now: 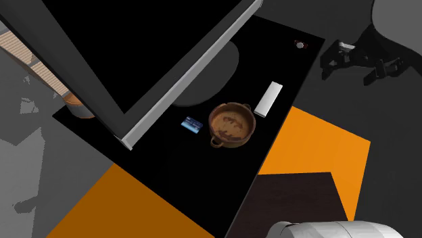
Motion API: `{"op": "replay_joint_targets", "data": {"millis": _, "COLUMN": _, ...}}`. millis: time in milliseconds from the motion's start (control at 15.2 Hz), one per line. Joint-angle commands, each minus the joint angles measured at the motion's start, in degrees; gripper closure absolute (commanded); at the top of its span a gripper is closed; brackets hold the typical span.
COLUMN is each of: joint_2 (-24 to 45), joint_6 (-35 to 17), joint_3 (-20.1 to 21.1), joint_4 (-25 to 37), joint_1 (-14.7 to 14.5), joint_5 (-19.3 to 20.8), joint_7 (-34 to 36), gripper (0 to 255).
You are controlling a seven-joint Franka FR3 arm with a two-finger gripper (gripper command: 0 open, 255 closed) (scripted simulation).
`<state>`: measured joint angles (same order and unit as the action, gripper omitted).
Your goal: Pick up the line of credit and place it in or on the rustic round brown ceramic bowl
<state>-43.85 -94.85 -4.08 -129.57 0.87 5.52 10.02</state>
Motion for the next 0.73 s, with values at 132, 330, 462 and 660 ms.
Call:
{"op": "replay_joint_targets", "data": {"millis": 132, "joint_2": 0.02, "joint_6": -4.47, "joint_3": -0.08, "joint_4": -3.28, "joint_1": -1.48, "joint_5": -0.77, "joint_7": -1.56, "gripper": 0}}
{"op": "replay_joint_targets", "data": {"millis": 330, "joint_2": 0.57, "joint_6": -11.23, "joint_3": -0.18, "joint_4": -7.76, "joint_1": -3.81, "joint_5": -1.95, "joint_7": -4.02, "gripper": 0}}
{"op": "replay_joint_targets", "data": {"millis": 462, "joint_2": 1.29, "joint_6": -15.79, "joint_3": -0.24, "joint_4": -10.46, "joint_1": -5.44, "joint_5": -2.77, "joint_7": -5.74, "gripper": 0}}
{"op": "replay_joint_targets", "data": {"millis": 660, "joint_2": 2.92, "joint_6": -22.70, "joint_3": -0.34, "joint_4": -14.05, "joint_1": -8.03, "joint_5": -4.08, "joint_7": -8.46, "gripper": 0}}
